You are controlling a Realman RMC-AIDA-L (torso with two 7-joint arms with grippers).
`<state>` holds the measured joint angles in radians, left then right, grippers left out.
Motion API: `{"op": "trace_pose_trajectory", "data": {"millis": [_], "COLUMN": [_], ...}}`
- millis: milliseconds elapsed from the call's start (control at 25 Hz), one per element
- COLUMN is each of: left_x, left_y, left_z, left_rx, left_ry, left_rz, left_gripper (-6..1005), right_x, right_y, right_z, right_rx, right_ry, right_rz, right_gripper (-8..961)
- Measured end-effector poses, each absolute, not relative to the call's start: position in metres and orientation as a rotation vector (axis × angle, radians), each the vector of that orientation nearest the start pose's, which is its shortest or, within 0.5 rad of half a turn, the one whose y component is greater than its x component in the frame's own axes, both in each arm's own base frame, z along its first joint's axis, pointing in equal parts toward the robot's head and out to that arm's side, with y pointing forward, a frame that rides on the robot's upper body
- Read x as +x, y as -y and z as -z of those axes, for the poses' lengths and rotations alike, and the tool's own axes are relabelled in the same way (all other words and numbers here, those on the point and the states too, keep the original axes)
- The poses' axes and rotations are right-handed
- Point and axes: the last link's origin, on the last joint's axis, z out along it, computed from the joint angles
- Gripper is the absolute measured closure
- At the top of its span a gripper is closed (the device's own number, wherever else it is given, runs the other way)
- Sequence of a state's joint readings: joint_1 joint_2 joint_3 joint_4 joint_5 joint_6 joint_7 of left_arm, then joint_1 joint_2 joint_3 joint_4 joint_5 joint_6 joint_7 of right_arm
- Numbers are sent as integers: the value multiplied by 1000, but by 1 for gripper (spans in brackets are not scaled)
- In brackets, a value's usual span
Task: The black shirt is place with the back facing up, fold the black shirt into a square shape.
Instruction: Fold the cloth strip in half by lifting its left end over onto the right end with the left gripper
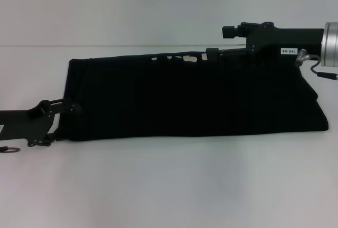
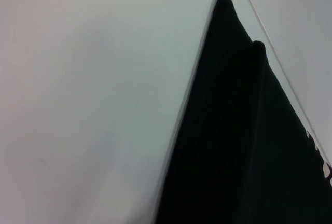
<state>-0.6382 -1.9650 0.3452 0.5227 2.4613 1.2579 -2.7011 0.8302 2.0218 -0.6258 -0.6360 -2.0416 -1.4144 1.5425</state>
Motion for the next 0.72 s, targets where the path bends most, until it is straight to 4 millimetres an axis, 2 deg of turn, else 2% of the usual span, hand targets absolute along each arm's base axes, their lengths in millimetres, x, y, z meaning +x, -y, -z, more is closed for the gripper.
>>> {"op": "trace_pose_trajectory", "data": {"millis": [520, 720], "left_x": [-340, -339], "left_y": [-367, -368], "left_z": [-38, -38], "left_rx": [1984, 1987], "left_ry": [-2791, -2787], "left_rz": [-695, -696], "left_gripper": [72, 279], "right_x": [175, 174], "right_y": [-424, -424], "right_z": [-27, -28], "right_rx": [-2671, -2669], "right_ry": [-501, -499], "right_rz": [-683, -687], "right_gripper": [25, 25]}}
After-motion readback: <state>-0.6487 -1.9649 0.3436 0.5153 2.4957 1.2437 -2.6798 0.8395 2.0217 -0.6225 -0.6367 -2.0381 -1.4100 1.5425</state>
